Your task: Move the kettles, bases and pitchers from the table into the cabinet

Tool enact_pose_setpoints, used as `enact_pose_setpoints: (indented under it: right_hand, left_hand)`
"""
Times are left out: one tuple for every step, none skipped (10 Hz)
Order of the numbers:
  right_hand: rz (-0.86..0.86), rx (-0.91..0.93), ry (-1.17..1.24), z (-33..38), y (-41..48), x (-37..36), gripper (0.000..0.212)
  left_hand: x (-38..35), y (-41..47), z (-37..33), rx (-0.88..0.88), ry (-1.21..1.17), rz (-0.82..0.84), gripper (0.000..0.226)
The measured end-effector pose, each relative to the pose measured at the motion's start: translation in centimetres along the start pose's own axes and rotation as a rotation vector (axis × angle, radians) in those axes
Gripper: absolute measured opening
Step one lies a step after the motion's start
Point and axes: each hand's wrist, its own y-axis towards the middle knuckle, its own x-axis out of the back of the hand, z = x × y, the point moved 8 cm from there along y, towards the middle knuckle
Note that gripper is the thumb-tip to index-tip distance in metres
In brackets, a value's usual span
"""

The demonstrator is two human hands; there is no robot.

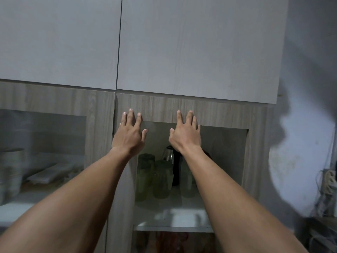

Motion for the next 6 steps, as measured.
enact_pose_setpoints:
  right_hand:
    - [0.055, -0.016, 0.031, 0.2, -0.4, 0.1, 0.073]
    - [0.125, -0.050, 0.072, 0.1, -1.3, 0.3, 0.074]
    - [0.130, -0.097, 0.168, -0.3, -3.1, 1.6, 0.072]
    - [0.055, -0.106, 0.426, 0.1, -6.5, 5.5, 0.062]
    - [-0.088, -0.045, 0.630, 0.3, -11.5, 11.3, 0.041]
    - [-0.117, 0.069, 1.017, 0.4, -17.1, 17.7, 0.025]
  left_hand:
    - [0.2, 0.1, -0.1, 0.007, 0.004, 0.048, 0.068]
    - [0.8, -0.4, -0.2, 0.035, -0.063, 0.111, 0.065]
    - [1.2, -2.4, -0.5, 0.046, -0.197, 0.131, 0.063]
    - [2.5, -7.2, -1.8, 0.032, -0.434, 0.064, 0.056]
    - [2.2, -16.5, -1.9, 0.028, -0.655, 0.034, 0.043]
    - [0.2, -29.0, 0.2, 0.131, -0.740, 0.057, 0.028]
